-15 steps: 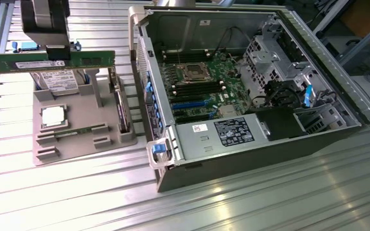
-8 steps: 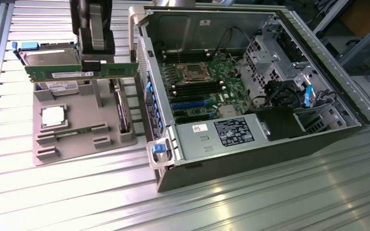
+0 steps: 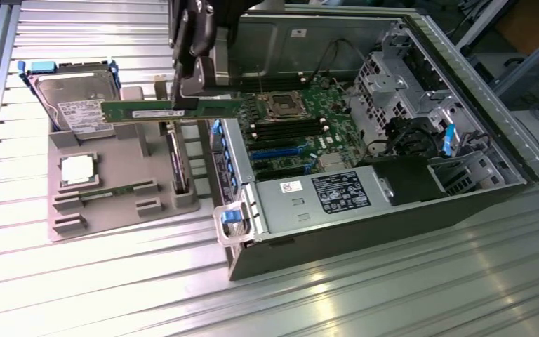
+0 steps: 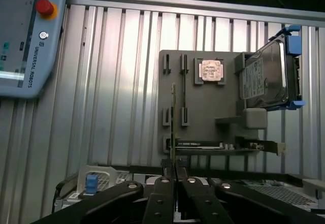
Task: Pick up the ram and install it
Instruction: 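Pick up the ram and move it above insertion slot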
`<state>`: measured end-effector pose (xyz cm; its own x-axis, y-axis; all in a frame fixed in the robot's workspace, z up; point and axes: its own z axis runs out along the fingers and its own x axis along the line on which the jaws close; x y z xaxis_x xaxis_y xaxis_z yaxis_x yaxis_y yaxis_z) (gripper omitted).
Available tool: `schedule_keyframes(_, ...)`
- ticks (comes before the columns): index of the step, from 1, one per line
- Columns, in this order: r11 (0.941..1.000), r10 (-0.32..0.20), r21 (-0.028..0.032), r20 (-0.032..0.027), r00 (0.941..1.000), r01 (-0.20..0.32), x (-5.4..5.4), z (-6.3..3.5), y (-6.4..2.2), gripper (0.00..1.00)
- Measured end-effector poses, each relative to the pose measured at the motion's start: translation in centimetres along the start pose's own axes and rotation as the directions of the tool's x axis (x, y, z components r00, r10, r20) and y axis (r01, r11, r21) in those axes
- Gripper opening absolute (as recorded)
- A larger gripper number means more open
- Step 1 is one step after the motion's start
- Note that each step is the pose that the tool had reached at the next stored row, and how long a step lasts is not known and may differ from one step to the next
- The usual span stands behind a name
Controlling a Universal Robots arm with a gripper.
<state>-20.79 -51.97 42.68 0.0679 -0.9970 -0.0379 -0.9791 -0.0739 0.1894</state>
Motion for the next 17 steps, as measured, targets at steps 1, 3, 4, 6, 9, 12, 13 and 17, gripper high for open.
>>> schedule_keyframes(1, 1.0, 0.0, -0.0017, 0.0002, 1.0, 0.0, 0.02, -0.01, -0.33, 0.12)
schedule_keyframes(3, 1.0, 0.0, -0.003, 0.0002, 1.0, 0.0, 0.05, -0.06, -0.66, 0.12)
schedule_keyframes(4, 1.0, 0.0, -0.003, 0.0002, 1.0, 0.0, 0.05, -0.06, -0.66, 0.12)
schedule_keyframes(6, 0.9999, 0.0, 0.0134, -0.0011, 1.0, 0.0, 0.04, -0.05, -0.67, 0.12)
schedule_keyframes(9, 0.9981, -0.001, 0.0621, -0.0047, 1.0, 0.001, 0.04, -0.04, -0.66, 0.12)
schedule_keyframes(12, 0.993, -0.002, 0.1179, -0.0087, 1.0, 0.003, 0.03, -0.03, -0.63, 0.12)
schedule_keyframes(13, 0.9919, -0.002, 0.1269, -0.0096, 1.0, 0.003, 0.03, -0.03, -0.64, 0.12)
schedule_keyframes(17, 0.9919, -0.002, 0.127, -0.0095, 1.0, 0.003, 0.03, -0.02, -0.63, 0.12)
